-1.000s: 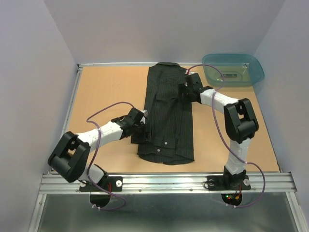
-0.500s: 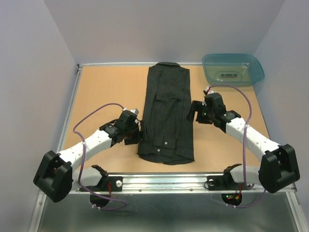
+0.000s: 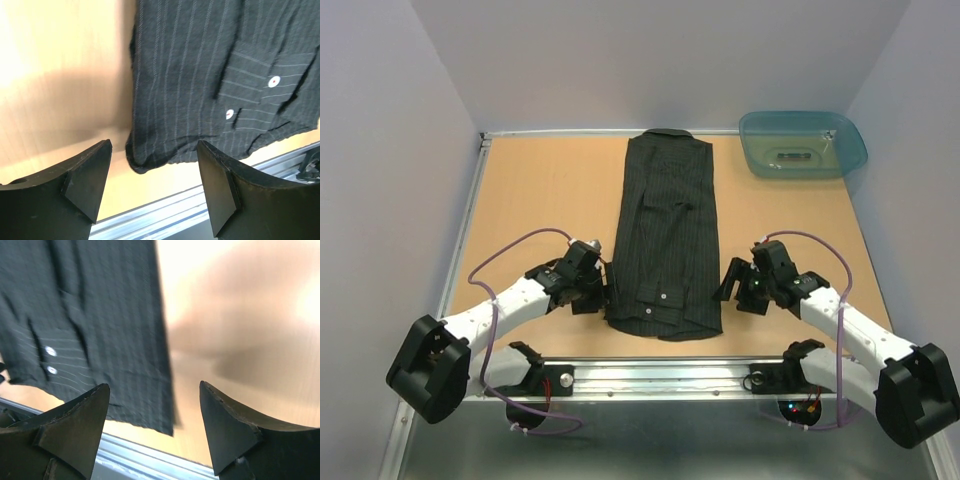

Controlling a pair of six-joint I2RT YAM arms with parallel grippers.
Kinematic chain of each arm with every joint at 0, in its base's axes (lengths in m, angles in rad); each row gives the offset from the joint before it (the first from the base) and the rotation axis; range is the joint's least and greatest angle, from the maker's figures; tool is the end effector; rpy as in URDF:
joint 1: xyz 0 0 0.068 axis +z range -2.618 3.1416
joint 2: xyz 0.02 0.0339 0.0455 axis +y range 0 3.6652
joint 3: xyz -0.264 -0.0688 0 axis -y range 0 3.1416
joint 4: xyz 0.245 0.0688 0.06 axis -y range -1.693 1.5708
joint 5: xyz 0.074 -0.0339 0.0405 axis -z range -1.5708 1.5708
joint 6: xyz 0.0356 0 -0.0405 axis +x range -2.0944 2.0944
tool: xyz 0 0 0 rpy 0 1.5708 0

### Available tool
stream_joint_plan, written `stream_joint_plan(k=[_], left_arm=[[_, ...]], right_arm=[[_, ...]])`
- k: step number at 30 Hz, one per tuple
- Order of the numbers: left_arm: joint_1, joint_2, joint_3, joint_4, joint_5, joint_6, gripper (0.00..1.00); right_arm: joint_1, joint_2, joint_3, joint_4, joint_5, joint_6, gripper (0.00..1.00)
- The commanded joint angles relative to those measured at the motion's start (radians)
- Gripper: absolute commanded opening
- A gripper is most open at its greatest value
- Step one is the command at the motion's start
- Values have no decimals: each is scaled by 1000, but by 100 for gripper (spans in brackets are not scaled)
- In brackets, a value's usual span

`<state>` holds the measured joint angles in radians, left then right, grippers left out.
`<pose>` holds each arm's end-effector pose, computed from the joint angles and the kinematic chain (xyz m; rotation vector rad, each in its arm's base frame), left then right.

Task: Fold and stack the long sleeve shirts
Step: Fold the shirt

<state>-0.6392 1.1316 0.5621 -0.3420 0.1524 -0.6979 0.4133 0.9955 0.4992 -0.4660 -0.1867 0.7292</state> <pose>0.1680 -0.1316 0.1846 -0.0085 2.6259 -0.7140 0.1646 0.0794 0.1817 0.3401 2.6306 0.6589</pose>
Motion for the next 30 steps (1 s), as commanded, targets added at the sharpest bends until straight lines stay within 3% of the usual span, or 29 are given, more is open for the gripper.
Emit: stream_joint_plan(k=[1, 9, 15, 21, 27, 30], left_arm=[[4, -12, -18, -23, -11, -17, 80], [4, 98, -42, 54, 38, -9, 78], [3, 155, -39, 89, 78, 15, 67], [3, 128, -28, 80, 85, 21, 41], [3, 117, -16, 77, 91, 26, 0], [3, 94, -4, 52, 96, 26, 0]], right_arm=[[2, -28, -51, -79, -22, 56, 77], [2, 106, -56, -63, -143, 15, 75], [5, 149, -67, -11, -197, 1, 70], [4, 163, -64, 4, -208, -2, 40], [5, 150, -39, 0, -195, -17, 11], [7, 137, -7, -22, -194, -25, 1]])
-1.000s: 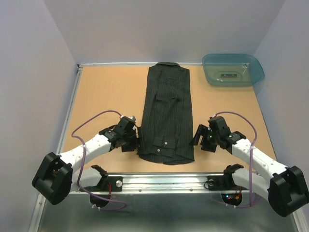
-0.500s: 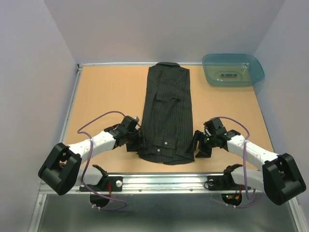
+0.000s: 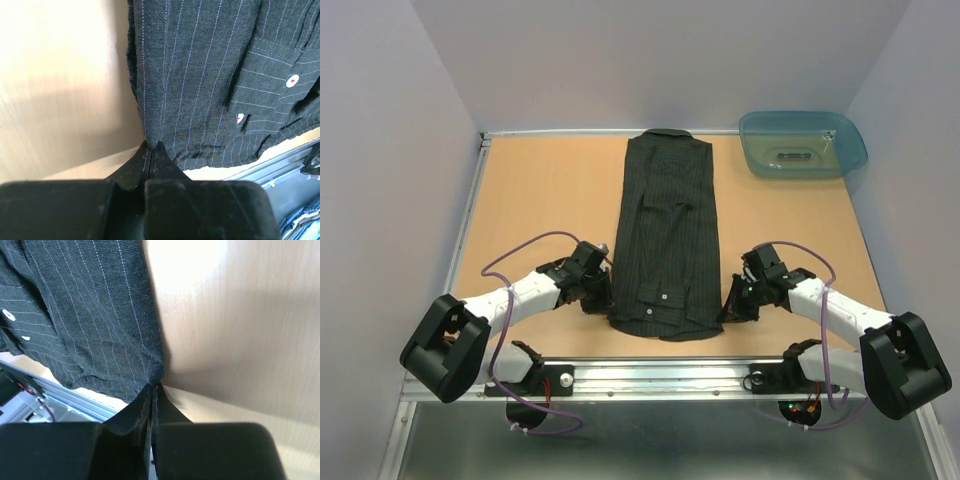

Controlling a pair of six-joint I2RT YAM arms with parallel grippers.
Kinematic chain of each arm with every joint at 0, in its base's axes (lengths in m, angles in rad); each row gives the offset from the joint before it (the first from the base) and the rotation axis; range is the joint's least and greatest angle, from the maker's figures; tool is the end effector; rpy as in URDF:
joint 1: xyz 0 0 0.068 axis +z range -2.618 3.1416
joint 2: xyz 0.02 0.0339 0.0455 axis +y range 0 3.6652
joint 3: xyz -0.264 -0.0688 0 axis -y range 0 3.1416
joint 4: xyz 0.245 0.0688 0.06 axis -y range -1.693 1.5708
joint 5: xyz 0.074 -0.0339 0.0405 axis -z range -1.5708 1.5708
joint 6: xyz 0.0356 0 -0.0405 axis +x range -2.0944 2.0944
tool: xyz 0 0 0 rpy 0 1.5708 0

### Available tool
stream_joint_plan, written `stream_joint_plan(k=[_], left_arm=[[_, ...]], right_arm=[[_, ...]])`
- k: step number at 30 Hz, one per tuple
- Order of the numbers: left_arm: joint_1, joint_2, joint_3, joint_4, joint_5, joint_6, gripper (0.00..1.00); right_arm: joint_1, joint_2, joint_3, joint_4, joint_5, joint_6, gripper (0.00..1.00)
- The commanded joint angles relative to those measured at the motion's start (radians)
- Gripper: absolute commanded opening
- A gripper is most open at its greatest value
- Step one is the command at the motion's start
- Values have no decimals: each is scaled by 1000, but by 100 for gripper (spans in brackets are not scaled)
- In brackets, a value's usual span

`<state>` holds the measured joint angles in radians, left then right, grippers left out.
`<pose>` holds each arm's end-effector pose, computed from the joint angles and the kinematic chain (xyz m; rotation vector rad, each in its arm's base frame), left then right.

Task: Fold and stack the long sleeve shirts
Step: Fold the shirt

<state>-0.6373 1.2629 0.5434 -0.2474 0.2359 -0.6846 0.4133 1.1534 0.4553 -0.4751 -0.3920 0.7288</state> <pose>0.1763 -0.1409 0.1594 0.0358 2.7042 -0.7696 0.1600 0.0850 0.1448 0.3423 2.8931 0.8032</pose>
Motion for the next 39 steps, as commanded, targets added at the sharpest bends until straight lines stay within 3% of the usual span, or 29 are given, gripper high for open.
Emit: stream_joint_plan(k=[1, 12, 19, 30, 39], left_arm=[[1, -45, 16, -46, 14, 13, 0], [1, -166, -17, -115, 111, -10, 0], [42, -183, 93, -148, 103, 0, 0], [258, 99, 426, -87, 118, 118, 0], [306, 429, 735, -82, 100, 174, 0]], right_arm=[[5, -29, 45, -20, 12, -32, 1], [5, -113, 91, -178, -97, -88, 1], [4, -51, 302, -230, -19, -135, 1], [-120, 268, 716, -220, 84, -255, 1], [-205, 538, 973, -180, 64, -287, 1]])
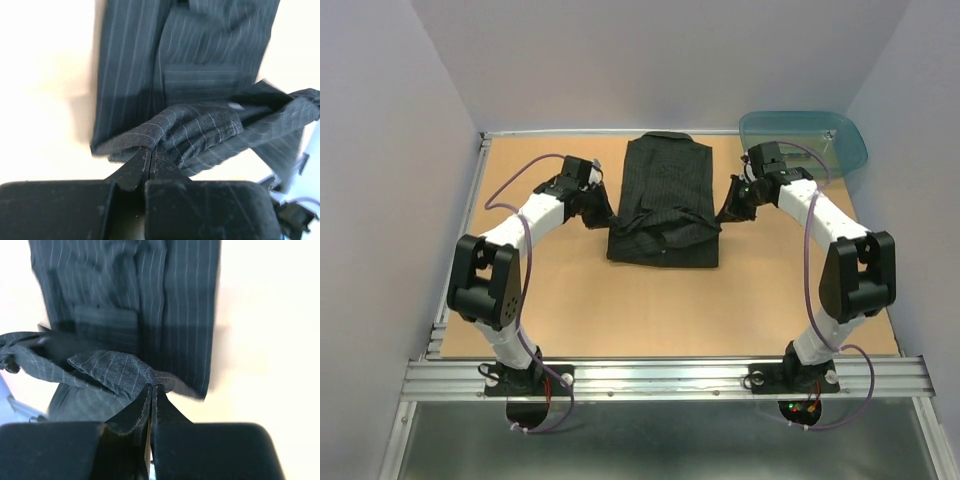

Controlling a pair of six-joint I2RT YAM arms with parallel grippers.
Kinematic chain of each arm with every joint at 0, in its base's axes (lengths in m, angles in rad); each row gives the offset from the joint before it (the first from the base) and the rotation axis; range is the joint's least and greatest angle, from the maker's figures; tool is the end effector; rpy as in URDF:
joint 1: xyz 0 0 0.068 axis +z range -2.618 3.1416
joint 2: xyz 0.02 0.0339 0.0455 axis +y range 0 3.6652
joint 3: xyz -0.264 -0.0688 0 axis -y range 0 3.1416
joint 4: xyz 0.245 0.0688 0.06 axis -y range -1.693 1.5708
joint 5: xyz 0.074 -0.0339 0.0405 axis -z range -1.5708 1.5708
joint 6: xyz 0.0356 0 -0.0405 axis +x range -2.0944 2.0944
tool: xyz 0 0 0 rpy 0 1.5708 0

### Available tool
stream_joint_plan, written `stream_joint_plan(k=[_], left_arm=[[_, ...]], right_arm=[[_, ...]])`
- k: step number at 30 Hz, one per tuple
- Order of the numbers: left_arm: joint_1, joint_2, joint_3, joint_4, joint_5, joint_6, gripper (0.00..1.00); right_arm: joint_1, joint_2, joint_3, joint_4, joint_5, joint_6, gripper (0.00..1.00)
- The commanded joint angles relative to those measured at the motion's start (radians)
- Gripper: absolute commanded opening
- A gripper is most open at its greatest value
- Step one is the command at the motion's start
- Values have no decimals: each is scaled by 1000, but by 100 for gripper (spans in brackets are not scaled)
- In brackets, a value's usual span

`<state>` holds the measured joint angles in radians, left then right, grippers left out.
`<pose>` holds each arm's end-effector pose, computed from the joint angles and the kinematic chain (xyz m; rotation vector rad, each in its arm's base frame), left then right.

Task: Fold and stack the long sleeve shirts
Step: Fold the shirt

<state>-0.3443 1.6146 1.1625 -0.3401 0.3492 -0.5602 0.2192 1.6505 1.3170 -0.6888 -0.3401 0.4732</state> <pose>0.3288 -0.1308 0.2477 -0.0881 2.4653 -0.8314 0.3373 0.0873 0.2614 0.2093 2.6529 0.6831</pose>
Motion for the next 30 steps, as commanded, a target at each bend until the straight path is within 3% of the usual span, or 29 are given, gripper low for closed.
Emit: stream_joint_plan(k=[1, 11, 30], left_arm=[[19, 99, 140, 10, -18, 58, 0], [37, 290, 354, 35, -27, 89, 0], [53, 452, 563, 110, -26, 85, 1]], right_arm=[[-14, 83, 125, 35, 9, -31, 1], [-34, 255, 277, 54, 15, -38, 1], [-80, 437, 453, 66, 62, -48, 1]])
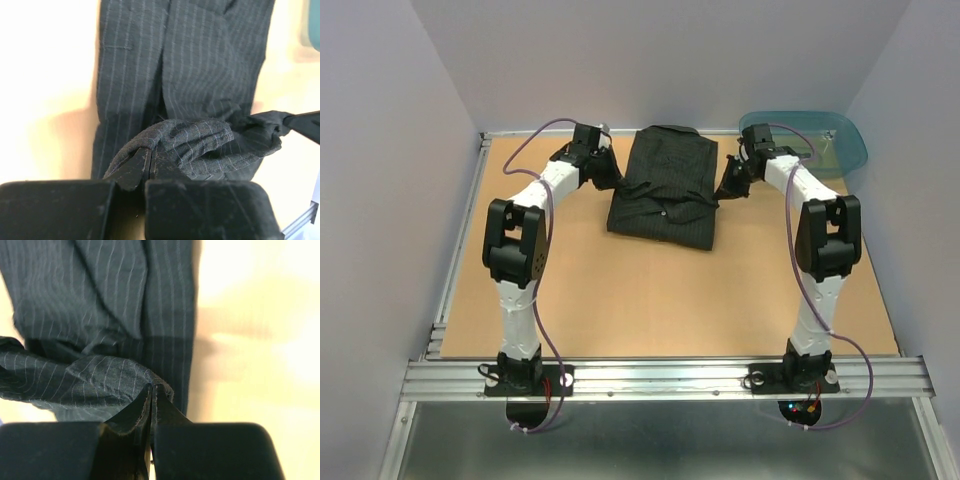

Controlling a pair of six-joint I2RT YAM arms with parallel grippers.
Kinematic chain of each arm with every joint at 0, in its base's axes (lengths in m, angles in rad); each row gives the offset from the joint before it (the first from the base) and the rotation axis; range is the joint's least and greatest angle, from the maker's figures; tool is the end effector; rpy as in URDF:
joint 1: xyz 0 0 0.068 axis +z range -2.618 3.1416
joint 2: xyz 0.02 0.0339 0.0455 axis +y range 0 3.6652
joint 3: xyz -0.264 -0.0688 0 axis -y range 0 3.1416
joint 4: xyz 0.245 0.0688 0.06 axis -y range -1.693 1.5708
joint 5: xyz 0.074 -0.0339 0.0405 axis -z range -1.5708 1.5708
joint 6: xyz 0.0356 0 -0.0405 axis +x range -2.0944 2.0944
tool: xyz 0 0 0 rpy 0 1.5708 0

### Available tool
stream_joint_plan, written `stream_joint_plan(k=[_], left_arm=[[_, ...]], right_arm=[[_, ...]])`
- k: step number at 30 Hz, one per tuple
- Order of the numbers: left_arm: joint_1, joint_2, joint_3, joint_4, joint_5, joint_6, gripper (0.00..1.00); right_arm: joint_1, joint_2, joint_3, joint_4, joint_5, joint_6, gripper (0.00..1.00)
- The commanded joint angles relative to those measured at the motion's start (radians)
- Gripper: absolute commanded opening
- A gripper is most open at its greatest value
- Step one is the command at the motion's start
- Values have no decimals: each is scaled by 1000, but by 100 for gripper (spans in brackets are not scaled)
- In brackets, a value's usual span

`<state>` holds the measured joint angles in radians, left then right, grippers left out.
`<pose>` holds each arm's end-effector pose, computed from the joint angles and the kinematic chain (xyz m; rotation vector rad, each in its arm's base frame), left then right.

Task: Fold and stack the long sleeve shirts
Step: Fold the shirt

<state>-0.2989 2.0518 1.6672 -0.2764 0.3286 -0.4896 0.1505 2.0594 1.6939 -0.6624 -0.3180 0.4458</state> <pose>0.4522 -0.1514 0.2451 -0.0333 2.3098 -0.7850 0.4431 0.0785 0.2228 0.2726 2.6359 0.6222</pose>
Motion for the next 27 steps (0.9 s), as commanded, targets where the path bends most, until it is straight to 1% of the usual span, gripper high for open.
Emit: stream_joint_plan(k=[1, 3, 5, 7, 8, 9, 10, 11, 12, 13, 14, 15, 17, 21, 22, 24, 27], left_arm=[[7, 24, 63, 49, -2, 13, 1], [7, 48, 72, 52, 7, 5, 2], [7, 62, 71, 60, 10, 6, 6], [7, 74, 60, 87, 16, 14, 13], [7, 71, 52, 104, 24, 16, 26], [7, 65, 45, 141, 39, 13, 34], [7, 62, 33, 157, 47, 11, 48], [7, 54, 29, 169, 53, 11, 57], [9, 42, 31, 180, 53, 10, 63], [9, 35, 40, 180, 52, 9, 68], [12, 24, 45, 181, 50, 9, 77], [12, 12, 48, 184, 44, 5, 81], [15, -39, 52, 187, 32, 2, 87], [15, -151, 29, 192, 3, -3, 88], [15, -200, -1, 192, -3, -10, 88], [15, -249, -43, 194, -20, -14, 88], [15, -375, -159, 184, -56, -21, 88]], right_arm=[[-12, 37, 88, 43, 40, -22, 1], [-12, 62, 101, 46, 45, -25, 2], [-12, 79, 115, 49, 43, -30, 4], [-14, 93, 125, 50, 42, -35, 11], [-12, 96, 131, 52, 42, -38, 15], [-12, 94, 135, 53, 42, -42, 25], [-14, 87, 139, 55, 45, -50, 30], [-12, 78, 142, 55, 49, -53, 36], [-12, 68, 150, 56, 53, -59, 46], [-12, 39, 151, 57, 65, -62, 53], [-12, 24, 158, 58, 72, -77, 58], [-12, 6, 159, 60, 77, -90, 66], [-9, -63, 155, 63, 82, -143, 70], [12, -191, 87, 72, 88, -240, 70], [20, -211, 67, 72, 88, -255, 70], [44, -269, -12, 75, 73, -283, 70], [76, -317, -129, 81, 63, -269, 69]])
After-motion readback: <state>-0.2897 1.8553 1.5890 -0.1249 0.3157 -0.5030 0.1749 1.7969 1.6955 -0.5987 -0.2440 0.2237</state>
